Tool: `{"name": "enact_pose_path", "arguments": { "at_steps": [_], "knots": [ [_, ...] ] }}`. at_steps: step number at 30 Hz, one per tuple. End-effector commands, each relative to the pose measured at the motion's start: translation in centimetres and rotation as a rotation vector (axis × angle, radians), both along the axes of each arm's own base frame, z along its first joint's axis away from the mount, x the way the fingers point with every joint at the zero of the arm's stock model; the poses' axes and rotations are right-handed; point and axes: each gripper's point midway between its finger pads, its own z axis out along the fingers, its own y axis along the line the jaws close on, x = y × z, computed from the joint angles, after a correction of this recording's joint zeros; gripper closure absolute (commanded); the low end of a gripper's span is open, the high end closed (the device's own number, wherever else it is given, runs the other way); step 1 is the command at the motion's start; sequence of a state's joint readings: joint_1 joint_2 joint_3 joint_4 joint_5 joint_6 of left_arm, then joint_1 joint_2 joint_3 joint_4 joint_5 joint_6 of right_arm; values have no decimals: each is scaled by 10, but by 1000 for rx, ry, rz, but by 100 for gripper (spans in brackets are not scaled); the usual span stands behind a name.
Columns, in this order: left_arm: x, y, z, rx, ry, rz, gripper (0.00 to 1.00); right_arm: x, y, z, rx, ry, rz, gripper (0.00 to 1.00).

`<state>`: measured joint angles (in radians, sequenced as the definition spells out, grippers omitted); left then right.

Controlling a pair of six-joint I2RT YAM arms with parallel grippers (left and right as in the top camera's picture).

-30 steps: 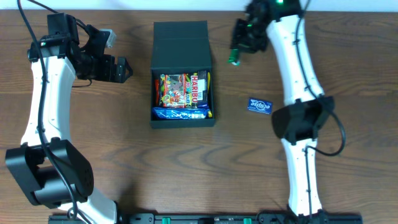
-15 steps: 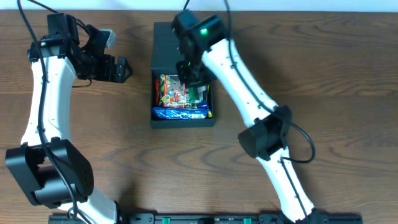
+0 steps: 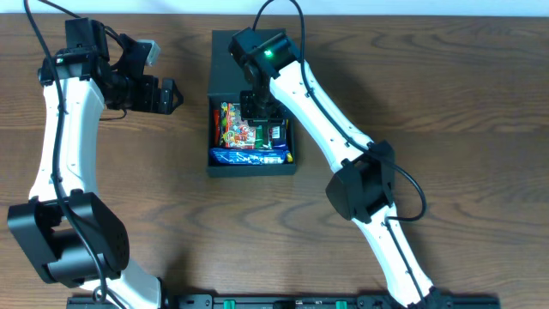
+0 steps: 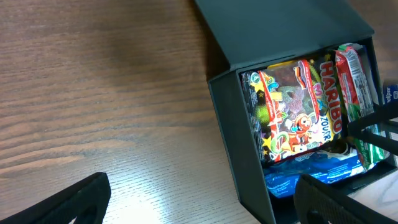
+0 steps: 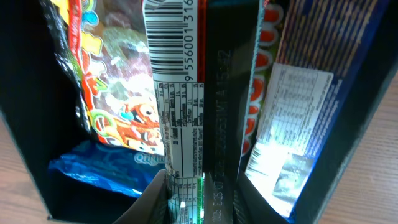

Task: Pack container
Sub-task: 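Carry the green bar left and insert it upright into the box, then withdraw the right gripper to the blue eclipse mints pack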

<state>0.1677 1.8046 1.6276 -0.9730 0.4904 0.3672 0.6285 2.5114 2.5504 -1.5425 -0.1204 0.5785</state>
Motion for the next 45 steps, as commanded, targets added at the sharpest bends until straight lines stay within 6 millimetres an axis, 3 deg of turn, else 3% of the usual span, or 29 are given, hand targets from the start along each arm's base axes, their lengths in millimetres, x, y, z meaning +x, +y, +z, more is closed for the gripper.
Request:
{"name": "enact_pose_path", "arguments": {
  "at_steps": [1,6,8,11,14,17,21,24,26,29,35,38,41,45],
  "knots": [
    [2,1,0,3,-4,-7,5,-4,-2,-5,-25,12,-30,78],
    [2,1,0,3,-5,-7,5,-10,-6,-17,-47,49,-46,74],
    [2,1,0,3,-5,-7,5,-10,-5,-18,-45,46,-46,53],
    [3,1,1,4,-7,-7,5,-8,-4,-17,-39,38,-46,30],
    [3,1,1,4,-7,-7,5,-4,-6,-12,-31,28,-55,27],
    [3,1,1,4,-8,-7,4,7,-10,16,9,-26,-71,25],
    [3,1,1,4,-8,-6,5,22,-24,72,36,-170,-92,23],
    [3,1,1,4,-8,-6,5,32,-65,102,-94,-296,-138,16],
    [3,1,1,4,-8,-6,5,31,-97,109,-192,-309,-221,12],
    [3,1,1,4,-8,-6,5,31,-122,101,-242,-260,-252,1],
    [3,1,1,4,-8,-6,5,27,-176,58,-357,-110,-353,1],
    [3,1,1,4,-9,-6,5,22,-198,43,-379,-34,-319,1],
    [3,1,1,3,-9,-3,5,20,-202,41,-360,-7,-247,1],
    [3,1,1,-5,1,15,5,20,-207,58,-378,-45,-84,1]
  ]
}}
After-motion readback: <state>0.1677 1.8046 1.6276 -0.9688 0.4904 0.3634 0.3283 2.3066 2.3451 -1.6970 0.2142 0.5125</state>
